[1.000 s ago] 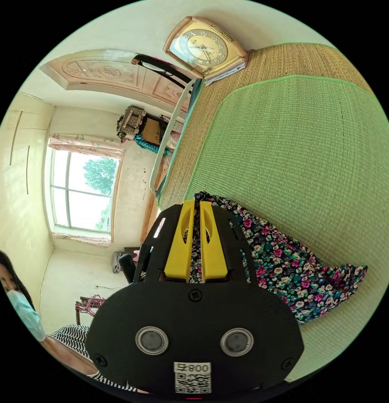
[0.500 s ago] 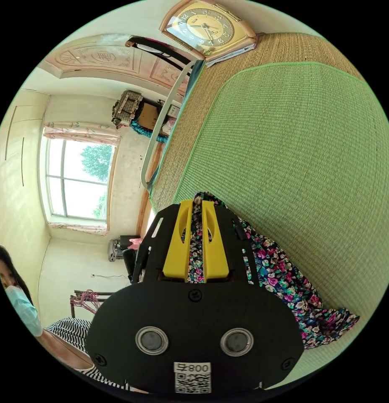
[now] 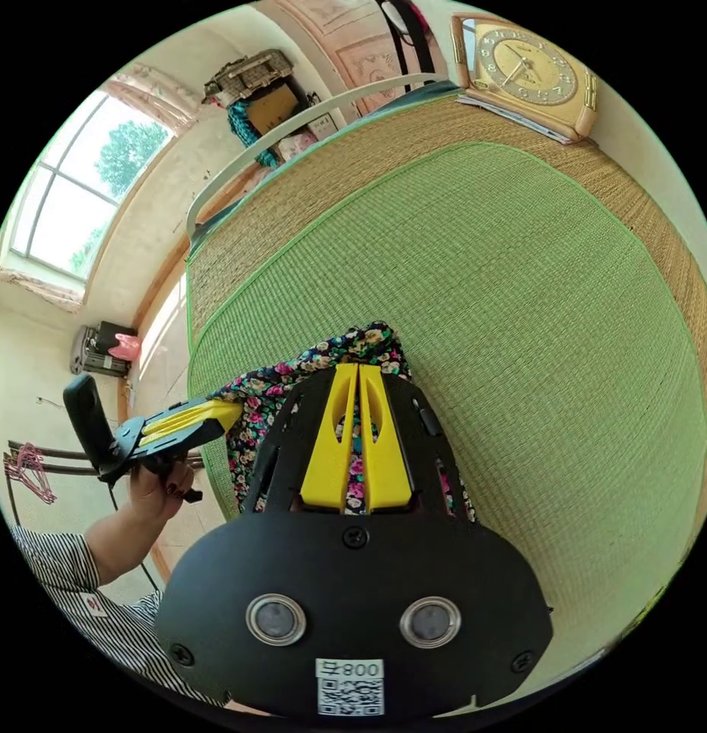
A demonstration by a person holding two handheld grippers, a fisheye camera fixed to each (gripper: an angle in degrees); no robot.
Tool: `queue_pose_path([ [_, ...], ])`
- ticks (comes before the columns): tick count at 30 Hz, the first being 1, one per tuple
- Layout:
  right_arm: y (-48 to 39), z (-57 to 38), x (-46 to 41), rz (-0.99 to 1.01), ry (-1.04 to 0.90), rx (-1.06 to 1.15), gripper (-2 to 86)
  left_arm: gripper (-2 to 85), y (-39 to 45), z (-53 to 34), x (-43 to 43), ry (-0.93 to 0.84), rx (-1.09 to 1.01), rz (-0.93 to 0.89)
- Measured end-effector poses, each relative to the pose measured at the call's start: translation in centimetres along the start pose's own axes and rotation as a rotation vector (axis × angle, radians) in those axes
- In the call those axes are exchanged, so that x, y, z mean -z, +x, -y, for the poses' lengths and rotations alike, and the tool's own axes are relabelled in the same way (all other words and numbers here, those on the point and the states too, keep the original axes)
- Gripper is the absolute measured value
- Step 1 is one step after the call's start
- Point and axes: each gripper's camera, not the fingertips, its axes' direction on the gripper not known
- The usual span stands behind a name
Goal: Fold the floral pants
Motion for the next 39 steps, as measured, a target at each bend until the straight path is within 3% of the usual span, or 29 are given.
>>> queue_pose_path([
  [6,-0.7,0.3,2.0,0.084,0.085,0.023,0.1,0.1,0.8,-0.9,1.4,0.084,0.016,-0.117],
  [11,-1.4,2.0,0.9,0.069,0.059,0.021,0.1,0.1,1.9,0.0,0.0,0.053,-0.032,0.033],
  [13,-1.2,2.7,-0.6,0.086,-0.006,0.004,0.2,0.1,1.9,0.1,-0.6,0.038,-0.023,0.025],
  [16,-1.2,2.1,1.0,0.134,0.052,0.007,0.1,0.1,3.0,-0.3,0.0,0.047,-0.029,0.02],
  [20,-1.3,-4.0,5.1,0.082,0.161,0.02,0.1,0.1,5.2,-1.8,-0.1,0.045,-0.099,-0.008],
  [24,1.7,-7.5,2.3,-0.034,0.055,-0.085,0.0,0.1,5.6,-2.7,-2.3,-0.042,-0.099,0.084],
  [27,3.9,-7.6,1.8,0.074,0.052,-0.126,0.0,0.1,5.5,-2.8,-2.6,-0.048,-0.07,0.059],
  [33,4.7,-12.9,6.9,0.036,0.198,-0.106,0.0,0.2,7.3,-3.8,-1.6,-0.01,-0.114,0.04],
  [36,7.3,-16.5,6.5,-0.043,0.186,-0.203,0.0,0.2,7.7,-4.1,-3.3,-0.074,-0.118,0.076],
  [39,11.1,-18.2,4.3,0.041,0.125,-0.296,0.0,0.2,7.5,-4.3,-4.5,-0.085,-0.099,0.073],
])
